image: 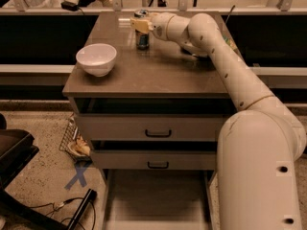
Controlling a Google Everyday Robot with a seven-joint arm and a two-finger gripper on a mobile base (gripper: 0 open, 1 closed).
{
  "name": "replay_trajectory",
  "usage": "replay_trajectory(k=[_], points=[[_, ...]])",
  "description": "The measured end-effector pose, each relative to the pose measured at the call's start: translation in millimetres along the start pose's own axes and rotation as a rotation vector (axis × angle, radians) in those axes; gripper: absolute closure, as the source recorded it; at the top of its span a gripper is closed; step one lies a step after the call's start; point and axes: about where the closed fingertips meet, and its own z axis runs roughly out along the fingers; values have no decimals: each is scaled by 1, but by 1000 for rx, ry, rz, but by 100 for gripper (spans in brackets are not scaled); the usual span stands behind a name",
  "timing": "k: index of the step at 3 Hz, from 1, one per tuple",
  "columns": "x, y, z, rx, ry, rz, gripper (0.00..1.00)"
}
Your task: Place redbull can into bottom drawer
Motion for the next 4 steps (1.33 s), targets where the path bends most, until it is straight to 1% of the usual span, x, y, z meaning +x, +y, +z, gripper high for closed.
replay_trajectory(k=[1, 2, 3, 4], points=[[-3, 2, 3, -9, -2, 0, 100], [-28, 5, -5, -38, -27, -8, 100], [-62, 17, -30, -81, -62, -28, 100], [-93, 34, -75, -111, -88, -64, 100]])
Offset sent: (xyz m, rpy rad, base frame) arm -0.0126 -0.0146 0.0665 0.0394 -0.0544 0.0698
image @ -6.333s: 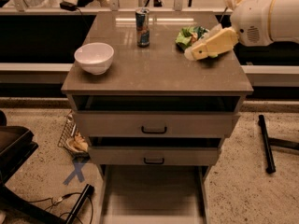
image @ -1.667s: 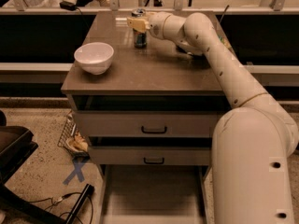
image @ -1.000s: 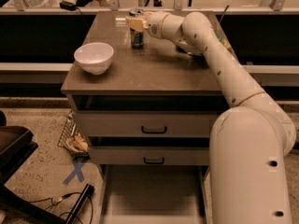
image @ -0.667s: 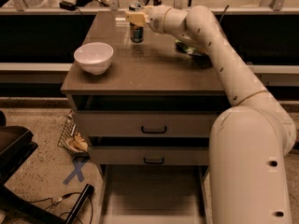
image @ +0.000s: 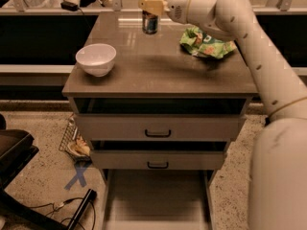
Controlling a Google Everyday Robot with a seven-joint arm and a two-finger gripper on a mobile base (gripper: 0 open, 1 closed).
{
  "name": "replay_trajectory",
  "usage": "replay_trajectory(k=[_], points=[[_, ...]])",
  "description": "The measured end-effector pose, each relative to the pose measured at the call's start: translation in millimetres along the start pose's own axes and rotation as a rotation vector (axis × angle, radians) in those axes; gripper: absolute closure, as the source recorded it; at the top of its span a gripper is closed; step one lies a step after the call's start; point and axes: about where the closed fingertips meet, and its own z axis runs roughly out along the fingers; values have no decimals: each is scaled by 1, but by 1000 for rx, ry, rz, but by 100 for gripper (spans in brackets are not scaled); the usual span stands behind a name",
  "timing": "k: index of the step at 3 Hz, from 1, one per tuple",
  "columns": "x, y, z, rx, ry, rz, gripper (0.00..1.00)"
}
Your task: Place redbull can into bottom drawer
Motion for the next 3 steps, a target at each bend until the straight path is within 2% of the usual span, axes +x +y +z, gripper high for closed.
replay_trajectory(k=[1, 2, 3], points=[[-10, 40, -52, -69, 12, -48, 100], [-6, 93, -142, -80, 61, -39, 100], [2, 125, -181, -43, 44, 5, 100]])
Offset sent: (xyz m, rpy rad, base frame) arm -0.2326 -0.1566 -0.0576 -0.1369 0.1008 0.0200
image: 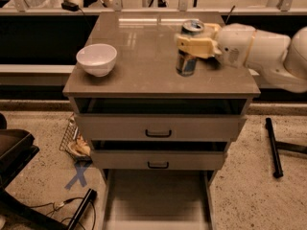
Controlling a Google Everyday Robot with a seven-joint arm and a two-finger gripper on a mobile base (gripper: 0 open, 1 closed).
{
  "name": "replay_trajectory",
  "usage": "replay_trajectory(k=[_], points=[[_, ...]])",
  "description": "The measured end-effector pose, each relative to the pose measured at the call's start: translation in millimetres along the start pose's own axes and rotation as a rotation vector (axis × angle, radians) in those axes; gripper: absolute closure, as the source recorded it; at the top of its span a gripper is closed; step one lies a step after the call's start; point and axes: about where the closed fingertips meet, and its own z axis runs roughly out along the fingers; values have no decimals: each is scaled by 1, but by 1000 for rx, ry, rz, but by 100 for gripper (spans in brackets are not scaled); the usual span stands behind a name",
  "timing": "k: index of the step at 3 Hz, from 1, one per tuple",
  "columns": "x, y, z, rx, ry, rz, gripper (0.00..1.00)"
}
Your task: Place redbull can into bottom drawer
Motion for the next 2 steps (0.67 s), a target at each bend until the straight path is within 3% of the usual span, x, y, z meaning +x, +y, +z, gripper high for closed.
replay_trajectory(k=[1, 2], points=[[51, 23, -61, 80, 51, 109, 100], [76, 29, -100, 135, 80, 148, 100]])
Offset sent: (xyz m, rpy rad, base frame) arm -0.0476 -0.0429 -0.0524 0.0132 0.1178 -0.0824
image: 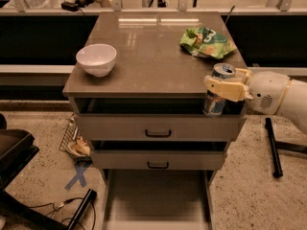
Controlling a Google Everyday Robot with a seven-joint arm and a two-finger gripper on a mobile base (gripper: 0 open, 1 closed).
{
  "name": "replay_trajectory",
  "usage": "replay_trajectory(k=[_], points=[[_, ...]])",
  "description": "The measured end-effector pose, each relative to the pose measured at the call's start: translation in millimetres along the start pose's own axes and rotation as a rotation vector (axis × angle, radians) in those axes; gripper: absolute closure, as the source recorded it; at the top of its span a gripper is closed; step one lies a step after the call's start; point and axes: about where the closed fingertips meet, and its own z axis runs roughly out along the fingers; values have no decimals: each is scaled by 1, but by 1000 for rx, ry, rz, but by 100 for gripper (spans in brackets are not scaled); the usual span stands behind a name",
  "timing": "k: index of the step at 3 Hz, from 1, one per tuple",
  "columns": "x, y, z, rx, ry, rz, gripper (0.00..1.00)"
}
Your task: Place redbull can into bottom drawer
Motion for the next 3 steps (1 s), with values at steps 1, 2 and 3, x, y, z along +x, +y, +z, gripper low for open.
replay_trajectory(k=[1, 2, 3], points=[[0, 0, 0, 0, 0, 0, 100], [31, 11, 6, 1, -4, 20, 100], [124, 56, 11, -53, -42, 30, 100]])
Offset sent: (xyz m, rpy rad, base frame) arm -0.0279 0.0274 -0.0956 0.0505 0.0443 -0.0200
